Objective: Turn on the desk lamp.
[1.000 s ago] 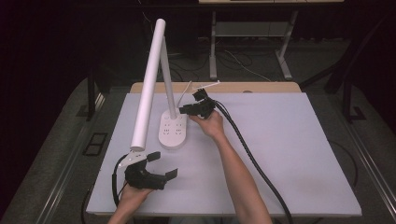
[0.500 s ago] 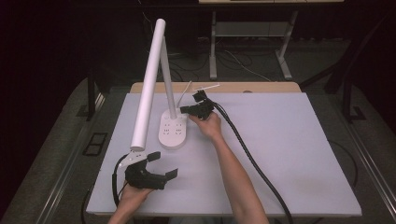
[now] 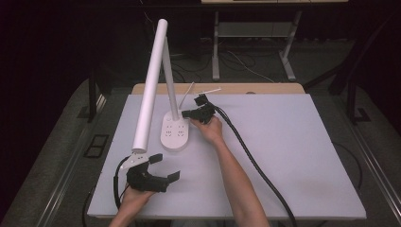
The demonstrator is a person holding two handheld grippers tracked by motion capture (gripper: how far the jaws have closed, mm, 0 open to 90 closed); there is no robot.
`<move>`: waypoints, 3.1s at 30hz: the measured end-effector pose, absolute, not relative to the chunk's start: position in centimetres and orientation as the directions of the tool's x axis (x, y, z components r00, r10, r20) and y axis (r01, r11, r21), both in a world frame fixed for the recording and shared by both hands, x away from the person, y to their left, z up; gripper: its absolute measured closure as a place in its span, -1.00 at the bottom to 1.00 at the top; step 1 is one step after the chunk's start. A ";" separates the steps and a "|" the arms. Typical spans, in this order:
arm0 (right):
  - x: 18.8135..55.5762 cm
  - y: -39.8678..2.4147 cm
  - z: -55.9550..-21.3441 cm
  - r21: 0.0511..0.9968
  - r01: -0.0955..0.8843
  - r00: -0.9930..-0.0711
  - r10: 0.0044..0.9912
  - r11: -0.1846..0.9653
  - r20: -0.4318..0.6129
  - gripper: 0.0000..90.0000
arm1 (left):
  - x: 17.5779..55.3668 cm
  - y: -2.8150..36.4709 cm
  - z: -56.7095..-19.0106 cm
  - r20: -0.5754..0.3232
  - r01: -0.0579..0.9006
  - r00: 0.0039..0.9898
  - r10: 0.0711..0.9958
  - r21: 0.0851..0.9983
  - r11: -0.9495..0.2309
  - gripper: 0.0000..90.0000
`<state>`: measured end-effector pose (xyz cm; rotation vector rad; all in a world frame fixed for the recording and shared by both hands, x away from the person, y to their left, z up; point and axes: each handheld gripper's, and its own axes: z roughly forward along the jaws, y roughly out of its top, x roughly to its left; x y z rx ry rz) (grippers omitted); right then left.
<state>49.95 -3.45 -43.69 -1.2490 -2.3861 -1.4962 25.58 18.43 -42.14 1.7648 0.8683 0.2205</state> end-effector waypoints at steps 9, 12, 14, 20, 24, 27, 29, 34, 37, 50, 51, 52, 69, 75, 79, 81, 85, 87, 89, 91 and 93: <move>50.0 -3.4 -44.3 0.717 0.674 -0.652 0.601 0.179 0.463 0.99 | 25.6 18.4 -42.1 -0.263 0.444 0.714 0.649 0.887 -0.129 -1.00; 49.9 -3.4 -44.2 0.713 0.675 -0.650 0.609 0.189 0.453 1.00 | 25.5 18.5 -42.1 -0.261 0.441 0.713 0.650 0.888 -0.128 -1.00; 49.8 -3.5 -44.3 0.714 0.673 -0.654 0.606 0.193 0.452 1.00 | 25.5 18.5 -42.1 -0.261 0.441 0.713 0.650 0.888 -0.127 -1.00; 49.7 -3.6 -44.5 0.717 0.671 -0.655 0.604 0.189 0.454 1.00 | 25.4 18.3 -42.1 -0.258 0.441 0.715 0.650 0.888 -0.132 -1.00; 49.5 -3.7 -44.8 0.730 0.663 -0.657 0.599 0.170 0.458 1.00 | 25.4 18.3 -42.1 -0.257 0.440 0.714 0.651 0.888 -0.132 -1.00; 49.4 -3.6 -44.7 0.741 0.646 -0.667 0.607 0.183 0.432 1.00 | 25.4 18.4 -42.1 -0.256 0.439 0.715 0.651 0.889 -0.132 -1.00; 49.3 -3.4 -44.5 0.736 0.648 -0.664 0.616 0.193 0.423 1.00 | 25.4 18.4 -42.1 -0.259 0.441 0.715 0.649 0.888 -0.131 -1.00; 49.1 -3.4 -44.1 0.744 0.635 -0.669 0.627 0.206 0.398 0.99 | 25.5 18.5 -42.1 -0.261 0.442 0.714 0.650 0.888 -0.128 -1.00; 49.1 -3.7 -44.0 0.745 0.632 -0.673 0.629 0.215 0.389 0.99 | 25.5 18.5 -42.1 -0.266 0.443 0.711 0.651 0.888 -0.121 -1.00; 47.9 -5.4 -40.9 0.788 0.557 -0.729 0.610 0.263 0.311 0.99 | 25.5 18.3 -42.1 -0.263 0.443 0.714 0.649 0.887 -0.128 -1.00; 47.9 -5.4 -40.9 0.788 0.557 -0.729 0.610 0.263 0.311 0.99 | 25.5 18.3 -42.1 -0.262 0.443 0.715 0.648 0.887 -0.130 -1.00; 47.7 -5.8 -40.5 0.788 0.552 -0.733 0.608 0.271 0.305 0.99 | 25.5 18.3 -42.1 -0.261 0.442 0.717 0.647 0.888 -0.132 -1.00; 44.1 -12.2 -38.3 0.786 0.553 -0.733 0.610 0.276 0.301 0.31 | 25.5 18.0 -42.2 -0.256 0.446 0.718 0.648 0.884 -0.145 -1.00; 42.7 -14.4 -37.5 0.792 0.553 -0.723 0.622 0.261 0.300 -0.15 | 25.5 17.9 -42.3 -0.253 0.445 0.719 0.648 0.883 -0.148 -1.00; 41.2 -16.2 -36.7 0.784 0.563 -0.702 0.652 0.261 0.286 -0.46 | 25.5 17.9 -42.3 -0.254 0.446 0.718 0.648 0.883 -0.148 -1.00; 40.4 -16.9 -36.4 0.788 0.556 -0.705 0.652 0.265 0.278 -0.72 | 25.5 17.8 -42.3 -0.253 0.446 0.718 0.649 0.883 -0.149 -1.00; 39.4 -17.9 -36.2 0.793 0.549 -0.708 0.652 0.264 0.273 -0.89 | 25.5 17.7 -42.3 -0.253 0.446 0.718 0.648 0.882 -0.150 -1.00; 38.7 -18.6 -36.1 0.791 0.550 -0.702 0.662 0.267 0.264 -0.99 | 25.5 17.6 -42.3 -0.253 0.446 0.719 0.647 0.882 -0.151 -1.00; 37.9 -19.4 -36.0 0.797 0.544 -0.698 0.669 0.263 0.256 -0.99 | 25.5 17.6 -42.3 -0.250 0.444 0.723 0.644 0.882 -0.156 -1.00; 37.1 -20.2 -36.0 0.802 0.541 -0.695 0.672 0.254 0.255 -0.99 | 25.5 17.6 -42.3 -0.249 0.444 0.724 0.644 0.882 -0.158 -1.00; 36.3 -21.1 -36.0 0.806 0.538 -0.691 0.676 0.247 0.254 -0.99 | 25.5 17.6 -42.3 -0.249 0.445 0.724 0.644 0.881 -0.159 -1.00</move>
